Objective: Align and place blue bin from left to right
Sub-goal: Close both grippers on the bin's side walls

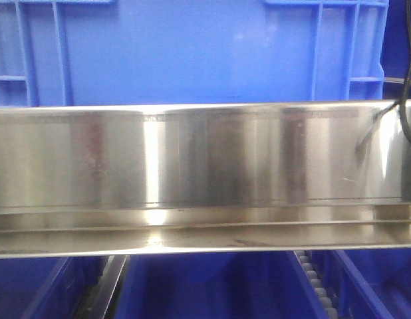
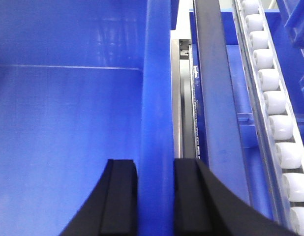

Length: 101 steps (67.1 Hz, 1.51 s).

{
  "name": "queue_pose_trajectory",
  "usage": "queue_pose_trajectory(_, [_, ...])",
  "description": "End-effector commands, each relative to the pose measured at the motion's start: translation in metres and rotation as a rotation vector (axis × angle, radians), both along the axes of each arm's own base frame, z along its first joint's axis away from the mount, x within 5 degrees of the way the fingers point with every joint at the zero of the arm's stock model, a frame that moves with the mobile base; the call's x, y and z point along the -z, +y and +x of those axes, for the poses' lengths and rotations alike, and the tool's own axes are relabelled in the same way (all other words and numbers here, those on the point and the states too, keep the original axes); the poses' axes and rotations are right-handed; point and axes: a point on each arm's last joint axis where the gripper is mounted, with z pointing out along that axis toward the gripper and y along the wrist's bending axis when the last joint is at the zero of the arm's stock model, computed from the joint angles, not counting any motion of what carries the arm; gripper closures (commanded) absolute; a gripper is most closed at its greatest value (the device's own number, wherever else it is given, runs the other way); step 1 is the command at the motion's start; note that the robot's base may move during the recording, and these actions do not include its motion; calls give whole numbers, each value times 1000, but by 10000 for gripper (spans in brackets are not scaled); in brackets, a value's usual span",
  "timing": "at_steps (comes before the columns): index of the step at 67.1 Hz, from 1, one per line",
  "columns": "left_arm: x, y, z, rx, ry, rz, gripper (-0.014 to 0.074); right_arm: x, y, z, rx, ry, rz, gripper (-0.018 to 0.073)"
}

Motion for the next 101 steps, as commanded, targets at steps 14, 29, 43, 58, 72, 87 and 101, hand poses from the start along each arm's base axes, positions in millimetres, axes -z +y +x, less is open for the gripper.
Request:
queue_pose_trajectory(14, [-6, 1, -3, -3, -12, -34, 686, -1, -2, 0, 0, -5, -13, 637])
queue_pose_trajectory(29, [-6, 1, -3, -3, -12, -34, 707, -1, -2, 1, 0, -9, -12, 637])
queue_pose_trajectory(43, [-7, 1, -2, -2, -23, -29, 707, -1, -2, 1, 0, -9, -12, 637])
queue_pose_trajectory(58, [-5, 1, -1, -3, -21, -20, 707, -6, -3, -3, 2, 0, -15, 637])
queue_pose_trajectory(72, [-26, 2, -16, -9, -72, -24, 707, -34, -8, -21, 18, -64, 28, 637])
queue_pose_trajectory(87, [-49, 1, -35, 0, -138, -26, 707, -69, -9, -50, 30, -179, 30, 637])
queue_pose_trajectory(101, [-72, 4, -56, -2, -194, -60, 707, -93, -15, -72, 32, -228, 87, 637])
